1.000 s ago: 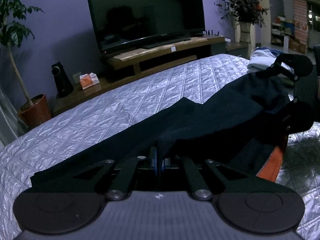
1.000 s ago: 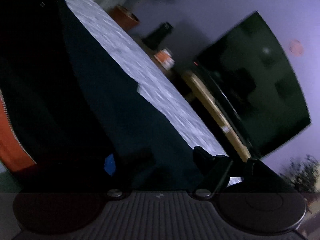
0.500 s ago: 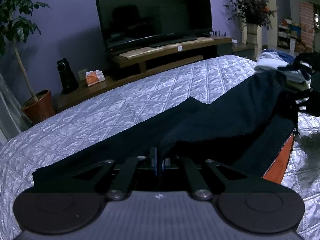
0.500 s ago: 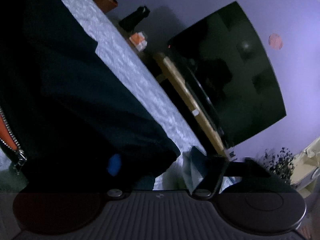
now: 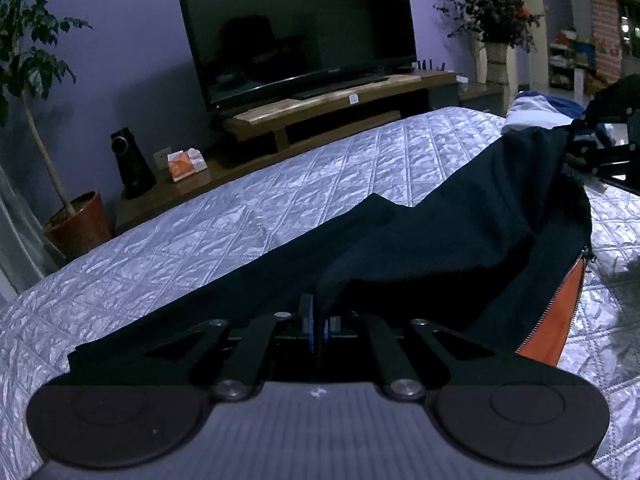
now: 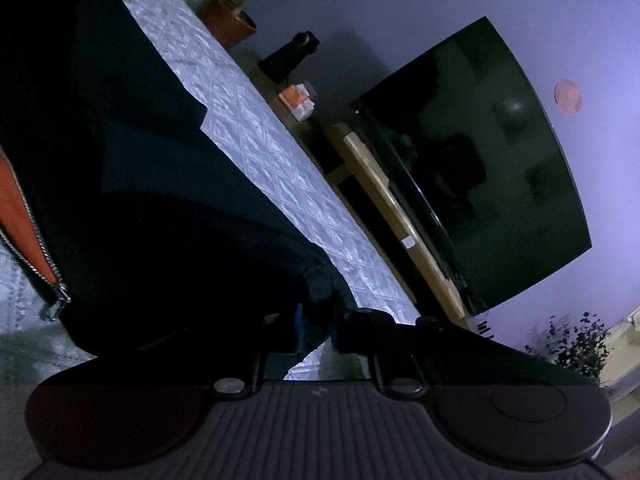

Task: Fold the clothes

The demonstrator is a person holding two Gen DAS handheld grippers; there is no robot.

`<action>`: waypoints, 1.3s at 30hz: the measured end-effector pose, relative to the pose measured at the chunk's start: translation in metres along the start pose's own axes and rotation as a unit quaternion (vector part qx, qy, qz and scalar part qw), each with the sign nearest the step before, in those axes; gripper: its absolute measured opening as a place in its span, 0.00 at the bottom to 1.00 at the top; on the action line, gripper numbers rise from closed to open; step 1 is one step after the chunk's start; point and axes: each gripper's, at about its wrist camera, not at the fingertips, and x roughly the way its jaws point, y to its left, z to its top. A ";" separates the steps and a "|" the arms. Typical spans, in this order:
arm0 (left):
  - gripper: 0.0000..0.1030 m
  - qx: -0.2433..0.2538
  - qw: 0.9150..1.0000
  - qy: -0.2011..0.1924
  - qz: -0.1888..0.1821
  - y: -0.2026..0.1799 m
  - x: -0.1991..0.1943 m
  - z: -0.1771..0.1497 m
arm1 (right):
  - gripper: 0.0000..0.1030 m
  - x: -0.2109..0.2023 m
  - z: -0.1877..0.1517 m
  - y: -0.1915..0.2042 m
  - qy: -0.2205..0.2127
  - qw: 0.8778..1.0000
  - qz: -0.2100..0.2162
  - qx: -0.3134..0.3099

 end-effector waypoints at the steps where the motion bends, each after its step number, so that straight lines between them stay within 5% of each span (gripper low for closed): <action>1: 0.04 0.001 1.000 -0.001 -0.001 0.000 -0.001 0.000 | 0.15 -0.003 -0.001 -0.002 -0.001 1.000 -0.002 -0.003; 13: 0.04 0.077 0.996 0.022 -0.044 -0.016 -0.013 -0.012 | 0.15 -0.020 -0.028 0.005 0.010 1.000 0.013 -0.008; 23: 0.05 0.123 0.988 0.059 -0.069 -0.026 0.000 -0.024 | 0.17 -0.009 -0.055 0.016 0.081 0.994 0.074 -0.007; 25: 0.06 0.125 0.987 0.063 -0.078 -0.024 0.001 -0.026 | 0.22 -0.012 -0.055 0.016 0.087 0.993 0.082 -0.012; 26: 0.07 0.125 0.986 0.068 -0.089 -0.024 0.000 -0.027 | 0.34 -0.016 -0.055 0.015 0.088 0.993 0.082 -0.013; 27: 0.11 0.126 0.984 0.072 -0.100 -0.023 -0.001 -0.028 | 0.57 -0.021 -0.054 0.012 0.087 0.993 0.076 -0.010; 29: 0.12 0.135 0.980 0.080 -0.119 -0.022 -0.003 -0.033 | 0.77 -0.027 -0.053 0.005 0.093 0.994 0.058 0.010; 32: 0.16 0.142 0.977 0.089 -0.135 -0.016 -0.009 -0.037 | 0.63 -0.040 -0.051 -0.016 0.113 0.988 0.041 0.099; 37: 0.21 0.095 0.978 0.068 -0.175 -0.009 -0.033 -0.024 | 0.62 -0.049 -0.023 -0.038 0.067 0.957 0.069 0.272; 39: 0.28 0.070 0.979 0.044 -0.188 -0.009 -0.037 -0.014 | 0.65 -0.033 0.002 -0.030 0.047 0.951 0.101 0.289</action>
